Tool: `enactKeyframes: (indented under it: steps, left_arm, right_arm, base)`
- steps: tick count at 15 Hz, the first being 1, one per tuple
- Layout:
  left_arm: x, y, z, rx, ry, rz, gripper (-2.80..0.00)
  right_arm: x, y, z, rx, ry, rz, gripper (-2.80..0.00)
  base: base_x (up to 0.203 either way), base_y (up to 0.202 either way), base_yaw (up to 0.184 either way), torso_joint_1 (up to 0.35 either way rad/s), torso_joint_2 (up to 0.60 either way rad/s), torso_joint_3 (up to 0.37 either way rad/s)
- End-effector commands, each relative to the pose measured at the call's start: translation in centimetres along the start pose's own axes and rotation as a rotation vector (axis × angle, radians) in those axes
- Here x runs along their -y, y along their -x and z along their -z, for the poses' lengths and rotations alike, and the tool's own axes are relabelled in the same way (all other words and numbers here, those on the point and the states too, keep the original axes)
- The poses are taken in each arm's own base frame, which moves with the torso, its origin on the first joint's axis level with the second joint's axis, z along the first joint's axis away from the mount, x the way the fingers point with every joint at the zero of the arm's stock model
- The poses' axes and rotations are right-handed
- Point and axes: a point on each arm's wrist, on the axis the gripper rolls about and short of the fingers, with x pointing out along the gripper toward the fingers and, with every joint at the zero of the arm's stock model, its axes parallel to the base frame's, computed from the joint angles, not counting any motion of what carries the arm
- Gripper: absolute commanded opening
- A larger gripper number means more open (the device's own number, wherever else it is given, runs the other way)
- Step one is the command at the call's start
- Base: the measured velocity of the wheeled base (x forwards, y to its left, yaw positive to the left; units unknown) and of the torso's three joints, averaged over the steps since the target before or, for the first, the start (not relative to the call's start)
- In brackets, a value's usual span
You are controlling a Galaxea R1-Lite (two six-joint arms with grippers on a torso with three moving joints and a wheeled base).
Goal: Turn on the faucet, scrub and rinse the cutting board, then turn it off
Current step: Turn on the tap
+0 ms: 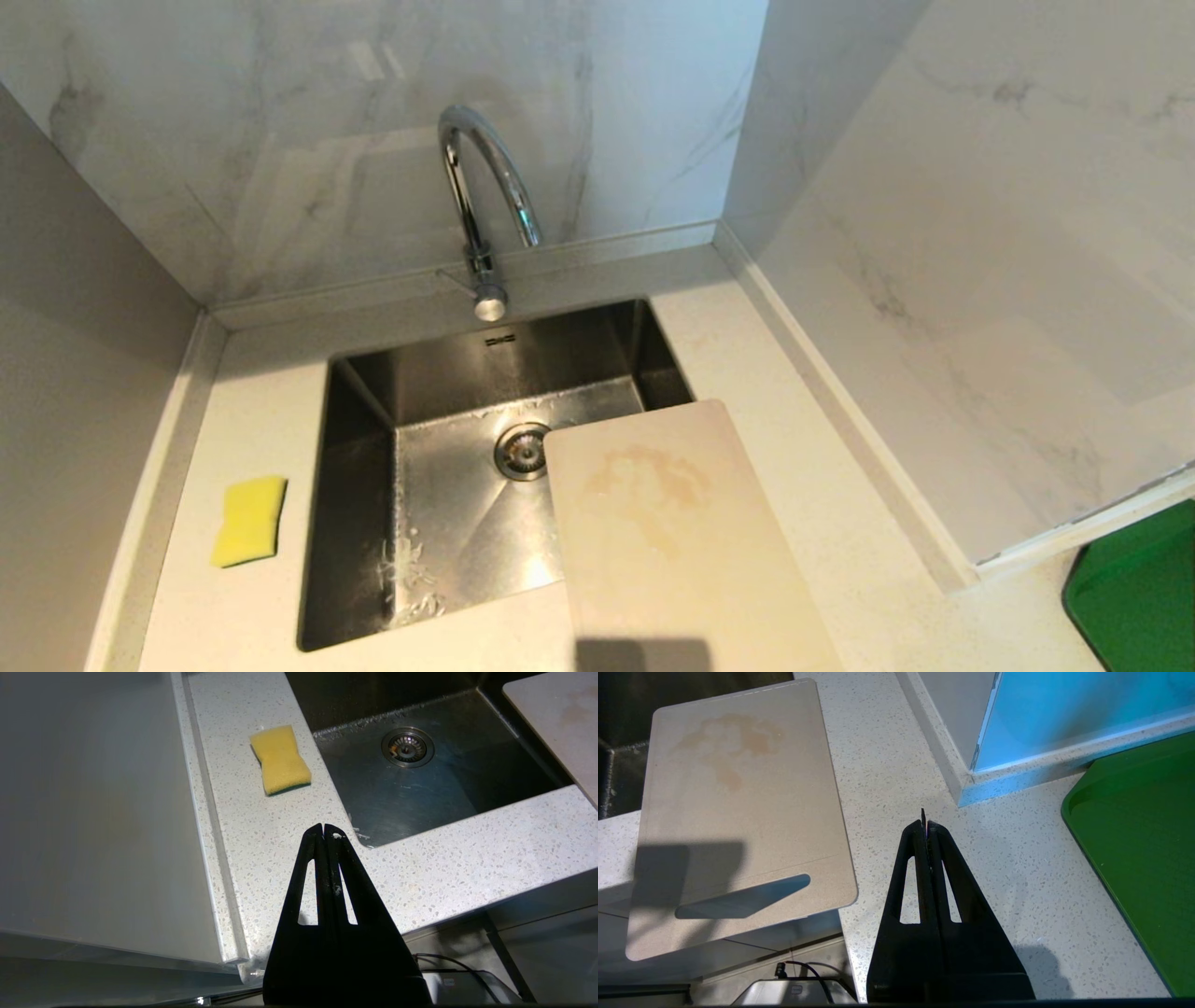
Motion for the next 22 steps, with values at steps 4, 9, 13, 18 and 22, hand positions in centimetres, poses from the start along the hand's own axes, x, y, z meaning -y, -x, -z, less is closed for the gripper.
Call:
enactKeyframes:
  steps: [4,9,13,18,22]
  left_arm:
    - [0.0,0.0,0.0,0.002,-0.002,0.001,-2.80]
    - [0.0,0.0,0.0,0.005,0.011,0.002,-2.80]
    - [0.0,0.1,-0.1,0.002,-0.014,0.003,-2.80]
    - [0.0,0.2,-0.6,0.024,-0.022,0.003,-2.80]
    - [-0.2,-0.2,-5.2,0.010,-0.022,0.080,-2.80]
  right_arm:
    - [0.0,0.0,0.0,0.001,0.000,0.000,-2.80]
    - [0.0,0.0,0.0,0.000,0.000,0.000,-2.80]
    - [0.0,0.0,0.0,0.000,0.000,-0.002,-2.80]
    - [0.0,0.0,0.0,0.000,0.000,0.000,-2.80]
    - [0.0,0.0,0.0,0.000,0.000,0.000,-2.80]
  base:
    - [0.000,0.000,0.000,0.000,0.00,0.000]
    - [0.000,0.000,0.000,0.000,0.00,0.000]
    - [0.000,0.000,0.000,0.000,0.00,0.000]
    - [0.000,0.000,0.000,0.000,0.00,0.000]
    - [0.000,0.000,0.000,0.000,0.00,0.000]
